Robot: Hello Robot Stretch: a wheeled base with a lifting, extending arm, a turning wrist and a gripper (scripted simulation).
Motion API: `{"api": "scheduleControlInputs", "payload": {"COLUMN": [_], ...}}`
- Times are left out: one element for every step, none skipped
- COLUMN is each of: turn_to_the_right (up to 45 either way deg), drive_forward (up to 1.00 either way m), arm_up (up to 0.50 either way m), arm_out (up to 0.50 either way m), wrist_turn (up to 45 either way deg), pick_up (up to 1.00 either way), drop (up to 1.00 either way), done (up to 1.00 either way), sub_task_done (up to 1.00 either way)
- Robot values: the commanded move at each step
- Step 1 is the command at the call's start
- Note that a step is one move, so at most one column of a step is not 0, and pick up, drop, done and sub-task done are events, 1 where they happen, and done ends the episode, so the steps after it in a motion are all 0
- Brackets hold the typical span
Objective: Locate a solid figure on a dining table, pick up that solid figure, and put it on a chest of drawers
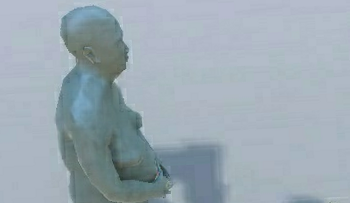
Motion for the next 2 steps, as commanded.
{"api": "scheduleControlInputs", "payload": {"turn_to_the_right": [0.0, 0.0], "drive_forward": [0.0, 0.0], "arm_up": [0.0, 0.0], "arm_out": [0.48, 0.0], "wrist_turn": [0.0, 45.0], "pick_up": [0.0, 0.0], "drop": [0.0, 0.0], "done": [0.0, 0.0], "sub_task_done": [0.0, 0.0]}}
